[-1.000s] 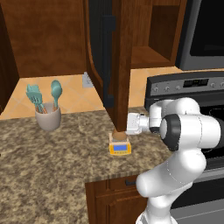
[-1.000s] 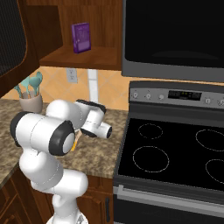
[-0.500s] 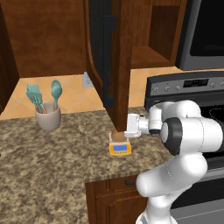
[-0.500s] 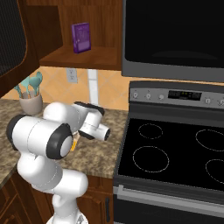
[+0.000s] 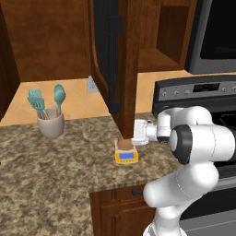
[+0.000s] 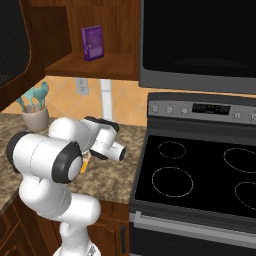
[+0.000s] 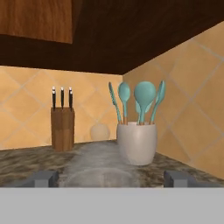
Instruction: Pick the honey bottle and place it on the digital scale for weighing, and close the cabinet.
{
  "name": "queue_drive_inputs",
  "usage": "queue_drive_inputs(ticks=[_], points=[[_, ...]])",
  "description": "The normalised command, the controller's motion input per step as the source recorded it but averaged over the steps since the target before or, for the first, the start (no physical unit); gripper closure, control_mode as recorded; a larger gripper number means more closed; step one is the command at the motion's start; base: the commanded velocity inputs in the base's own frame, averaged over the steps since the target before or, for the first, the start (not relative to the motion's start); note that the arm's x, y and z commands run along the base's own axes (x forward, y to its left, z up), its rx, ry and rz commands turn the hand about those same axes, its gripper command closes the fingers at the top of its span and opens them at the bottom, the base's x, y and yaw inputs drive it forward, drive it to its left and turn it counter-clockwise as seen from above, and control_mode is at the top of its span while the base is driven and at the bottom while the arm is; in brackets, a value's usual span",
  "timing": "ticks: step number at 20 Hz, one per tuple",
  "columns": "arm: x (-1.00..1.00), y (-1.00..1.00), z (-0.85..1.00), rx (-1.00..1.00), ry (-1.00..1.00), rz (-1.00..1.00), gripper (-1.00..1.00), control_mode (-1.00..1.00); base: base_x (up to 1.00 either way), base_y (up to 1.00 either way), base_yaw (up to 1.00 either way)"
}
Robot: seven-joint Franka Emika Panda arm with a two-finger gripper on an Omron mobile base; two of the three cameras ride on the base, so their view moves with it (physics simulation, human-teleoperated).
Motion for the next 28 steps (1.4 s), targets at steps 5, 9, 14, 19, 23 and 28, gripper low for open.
queue_drive_inputs(ticks=[5,9,14,19,23,28], points=[[-0.16,0.00,0.15,0.00,-0.19,0.00,-1.00,-1.00,0.00,0.00,0.00],[-0.20,0.00,0.26,0.00,-0.24,0.00,-1.00,-1.00,0.00,0.00,0.00],[-0.80,0.00,0.59,0.00,-0.50,0.00,-1.00,-1.00,0.00,0.00,0.00],[-0.84,0.00,0.94,0.00,-0.47,0.00,-1.00,-1.00,0.00,0.00,0.00],[-0.80,0.00,0.98,0.00,-0.34,0.00,-1.00,-1.00,0.00,0.00,0.00],[-0.91,0.00,0.84,0.00,-0.26,0.00,-1.00,-1.00,0.00,0.00,0.00]])
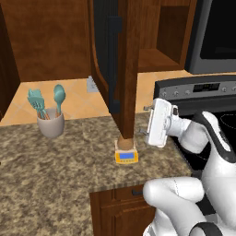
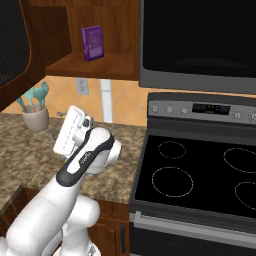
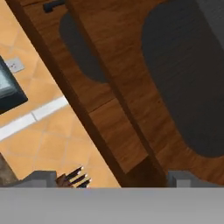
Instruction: Pick the honey bottle and place it on the digital scale for weighing, and close the cabinet.
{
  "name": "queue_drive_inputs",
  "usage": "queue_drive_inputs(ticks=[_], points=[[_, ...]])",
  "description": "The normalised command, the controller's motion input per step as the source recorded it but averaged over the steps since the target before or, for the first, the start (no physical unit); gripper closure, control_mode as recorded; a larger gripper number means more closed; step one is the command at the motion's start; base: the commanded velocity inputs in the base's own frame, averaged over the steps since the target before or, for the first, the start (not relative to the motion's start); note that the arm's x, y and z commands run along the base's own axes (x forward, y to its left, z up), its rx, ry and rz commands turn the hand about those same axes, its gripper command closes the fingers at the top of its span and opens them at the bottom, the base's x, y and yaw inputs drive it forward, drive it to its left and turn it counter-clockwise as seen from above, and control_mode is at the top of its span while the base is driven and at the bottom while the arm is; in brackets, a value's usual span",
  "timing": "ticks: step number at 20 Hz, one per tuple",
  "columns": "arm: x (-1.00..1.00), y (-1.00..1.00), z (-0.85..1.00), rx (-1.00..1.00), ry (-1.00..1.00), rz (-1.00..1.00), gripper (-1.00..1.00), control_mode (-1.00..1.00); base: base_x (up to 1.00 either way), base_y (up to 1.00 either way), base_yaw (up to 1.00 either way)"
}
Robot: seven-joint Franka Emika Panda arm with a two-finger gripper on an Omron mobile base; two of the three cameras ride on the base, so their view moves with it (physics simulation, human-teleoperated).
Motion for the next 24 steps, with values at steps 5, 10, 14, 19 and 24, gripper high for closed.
queue_drive_inputs(ticks=[5,10,14,19,24], points=[[-1.00,0.00,0.74,-0.01,-0.19,-0.01,-1.00,-1.00,0.00,0.00,0.00],[-1.00,-0.01,0.62,-0.01,-0.18,-0.03,-1.00,-1.00,0.00,0.00,0.00],[-1.00,0.00,0.50,-0.04,-0.11,-0.06,-1.00,-1.00,0.00,0.00,0.00],[-1.00,0.04,0.25,-0.06,-0.07,-0.09,-1.00,-1.00,0.00,0.00,0.00],[-0.98,0.17,0.03,-0.02,0.00,-0.23,-1.00,-1.00,0.00,0.00,0.00]])
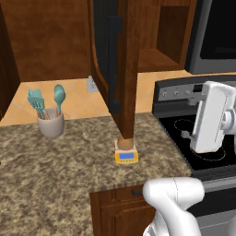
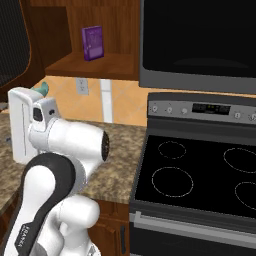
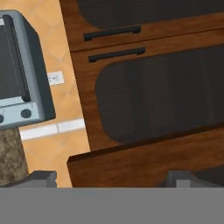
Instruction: Pick the honey bottle and place it on the digital scale for weighing, and close the cabinet.
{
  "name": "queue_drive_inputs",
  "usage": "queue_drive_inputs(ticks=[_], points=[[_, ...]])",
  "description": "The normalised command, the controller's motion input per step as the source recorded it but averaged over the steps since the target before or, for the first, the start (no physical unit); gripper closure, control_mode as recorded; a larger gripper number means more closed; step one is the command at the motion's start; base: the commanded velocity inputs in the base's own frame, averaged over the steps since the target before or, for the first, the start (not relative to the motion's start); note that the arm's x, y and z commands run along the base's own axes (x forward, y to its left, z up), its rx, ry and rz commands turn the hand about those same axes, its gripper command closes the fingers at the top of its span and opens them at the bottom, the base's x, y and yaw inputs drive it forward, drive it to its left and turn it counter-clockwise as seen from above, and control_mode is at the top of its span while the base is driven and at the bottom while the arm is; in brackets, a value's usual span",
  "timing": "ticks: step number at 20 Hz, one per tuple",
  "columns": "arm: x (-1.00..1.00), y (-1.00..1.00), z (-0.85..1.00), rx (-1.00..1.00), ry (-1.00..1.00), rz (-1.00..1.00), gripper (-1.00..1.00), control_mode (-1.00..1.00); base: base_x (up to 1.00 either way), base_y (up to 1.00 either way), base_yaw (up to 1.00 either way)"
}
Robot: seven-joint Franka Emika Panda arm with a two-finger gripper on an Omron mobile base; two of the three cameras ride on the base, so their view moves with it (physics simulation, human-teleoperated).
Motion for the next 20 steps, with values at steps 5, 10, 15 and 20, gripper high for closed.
queue_drive_inputs(ticks=[5,10,15,20], points=[[-0.98,0.55,-0.04,0.12,-0.03,-0.20,-1.00,-1.00,0.00,0.00,0.00],[-0.69,0.92,-0.42,0.13,-0.03,-0.20,-1.00,-1.00,0.00,0.00,0.00],[-0.58,1.00,-0.48,0.09,-0.15,-0.36,-1.00,-1.00,0.00,0.00,0.00],[-0.34,1.00,-0.60,0.13,-0.28,-0.39,-1.00,-1.00,0.00,0.00,0.00]])
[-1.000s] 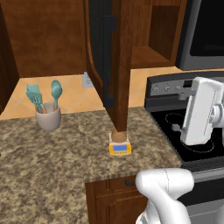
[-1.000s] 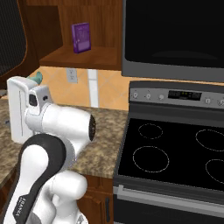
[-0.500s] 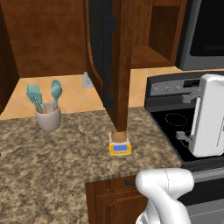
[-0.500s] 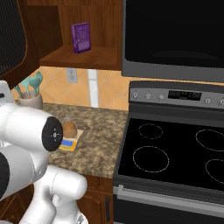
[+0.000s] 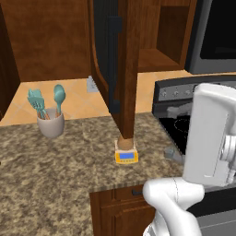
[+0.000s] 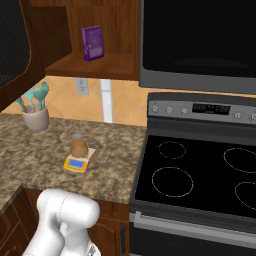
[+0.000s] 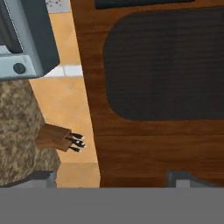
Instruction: Pick the honey bottle and place it on the digital scale for weighing, and close the cabinet.
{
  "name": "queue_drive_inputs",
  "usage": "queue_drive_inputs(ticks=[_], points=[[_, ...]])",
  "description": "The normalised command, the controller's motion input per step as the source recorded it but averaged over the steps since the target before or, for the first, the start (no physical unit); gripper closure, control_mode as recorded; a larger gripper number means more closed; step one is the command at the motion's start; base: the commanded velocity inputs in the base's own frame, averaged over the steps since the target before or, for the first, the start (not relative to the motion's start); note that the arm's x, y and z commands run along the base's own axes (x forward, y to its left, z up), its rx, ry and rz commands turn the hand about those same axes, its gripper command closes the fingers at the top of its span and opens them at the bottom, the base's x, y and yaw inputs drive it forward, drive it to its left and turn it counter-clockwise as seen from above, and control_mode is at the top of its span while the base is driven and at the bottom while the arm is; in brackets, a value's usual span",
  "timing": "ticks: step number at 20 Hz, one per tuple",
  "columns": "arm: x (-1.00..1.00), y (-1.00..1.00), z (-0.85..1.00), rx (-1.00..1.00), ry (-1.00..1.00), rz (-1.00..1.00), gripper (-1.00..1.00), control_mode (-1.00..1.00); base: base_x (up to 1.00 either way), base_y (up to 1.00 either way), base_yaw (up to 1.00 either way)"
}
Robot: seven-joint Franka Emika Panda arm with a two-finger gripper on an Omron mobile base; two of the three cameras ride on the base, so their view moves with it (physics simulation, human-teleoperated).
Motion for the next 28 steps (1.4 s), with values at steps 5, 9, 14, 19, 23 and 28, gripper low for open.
queue_drive_inputs(ticks=[5,9,14,19,23,28], points=[[0.19,1.00,-0.56,0.07,-0.25,-0.40,-1.00,-1.00,0.00,0.00,0.00],[0.53,0.86,-0.60,0.00,-0.25,-0.42,-1.00,-1.00,0.00,0.00,0.00],[0.53,0.56,-0.50,0.00,-0.28,-0.40,-1.00,-1.00,0.00,0.00,0.00],[0.65,0.21,-0.24,0.00,-0.20,-0.35,-1.00,-1.00,0.00,0.00,0.00],[0.81,0.00,-0.19,0.01,0.00,-0.21,-1.00,-1.00,0.00,0.00,0.00],[0.64,0.29,-0.13,0.05,-0.14,-0.15,-1.00,-1.00,0.00,0.00,0.00]])
